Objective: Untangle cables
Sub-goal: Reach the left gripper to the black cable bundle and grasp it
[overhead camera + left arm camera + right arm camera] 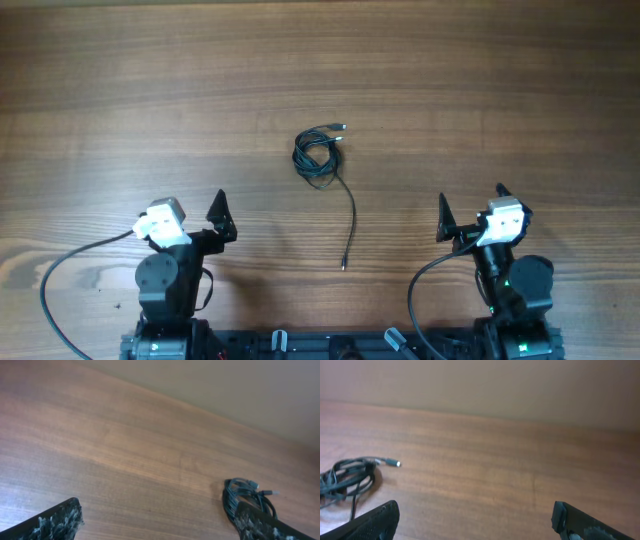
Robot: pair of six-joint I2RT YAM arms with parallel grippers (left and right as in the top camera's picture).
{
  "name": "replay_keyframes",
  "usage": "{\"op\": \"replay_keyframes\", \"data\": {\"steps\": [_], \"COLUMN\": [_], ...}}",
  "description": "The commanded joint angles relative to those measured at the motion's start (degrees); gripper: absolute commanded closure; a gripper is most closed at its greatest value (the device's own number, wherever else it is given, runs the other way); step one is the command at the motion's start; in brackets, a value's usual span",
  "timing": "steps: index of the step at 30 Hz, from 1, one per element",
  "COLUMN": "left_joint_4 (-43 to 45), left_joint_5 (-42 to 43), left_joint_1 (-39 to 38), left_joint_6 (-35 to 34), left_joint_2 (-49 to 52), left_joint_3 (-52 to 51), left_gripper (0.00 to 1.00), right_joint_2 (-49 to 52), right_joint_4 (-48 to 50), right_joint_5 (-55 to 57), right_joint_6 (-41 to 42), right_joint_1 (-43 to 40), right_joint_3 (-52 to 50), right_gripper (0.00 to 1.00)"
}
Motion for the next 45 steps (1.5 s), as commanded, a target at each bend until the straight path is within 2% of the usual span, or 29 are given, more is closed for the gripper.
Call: {"op": "replay_keyframes", "data": {"steps": [1,5,9,13,17,20,22,26,27,30,34,42,45], "left_joint_4": [-2.3,-6.7,-13.8,-27.7,-39.5,-39.4,-37.6,-29.1,-24.5,-18.1,-14.4,-13.1,-13.1], "left_joint_5": [-0.5,1.4,3.4,6.9,7.6,7.7,8.9,18.2,19.0,18.8,13.6,0.1,-3.3], "left_joint_1": [-0.3,-0.3,-0.3,-0.3,-0.2,-0.3,-0.3,-0.3,-0.3,-0.5,-4.0,-16.0,-18.8], "left_joint_6": [-1.7,-1.7,-1.7,-1.7,-1.7,-1.8,-2.0,-2.0,-2.8,-5.8,-7.5,-7.5,-7.5], "left_joint_2": [7.9,19.1,29.6,42.7,50.4,51.3,51.3,51.4,51.6,52.7,56.9,71.3,76.5], "left_joint_3": [8.4,17.4,27.3,40.6,48.4,48.5,48.5,48.5,48.5,48.5,48.5,51.3,53.0], "left_gripper": [0.00,0.00,0.00,0.00,0.00,0.00,0.00,0.00,0.00,0.00,0.01,0.02,0.06], "right_joint_2": [5.0,13.4,22.9,35.6,46.0,51.2,52.9,53.4,53.4,53.4,53.4,53.4,53.4], "right_joint_4": [-1.4,-4.2,-11.3,-20.3,-30.3,-33.9,-34.5,-34.9,-34.9,-34.9,-34.4,-34.0,-33.8], "right_joint_5": [-0.7,-0.7,-0.7,-0.8,-1.4,-3.2,-8.2,-12.4,-12.6,-12.3,-12.2,-12.2,-12.2], "right_joint_6": [3.7,10.2,10.8,10.8,10.7,10.8,10.8,10.8,10.8,10.8,10.8,12.3,12.3], "right_joint_1": [0.3,0.3,0.3,0.3,0.3,0.3,0.3,0.3,0.3,0.3,0.3,0.3,0.3], "right_joint_3": [5.3,11.4,18.7,29.4,40.2,45.3,46.4,46.3,46.3,46.3,46.3,46.3,46.3], "right_gripper": [0.00,0.00,0.00,0.00,0.00,0.00,0.00,0.00,0.00,0.00,0.00,0.00,0.00]}}
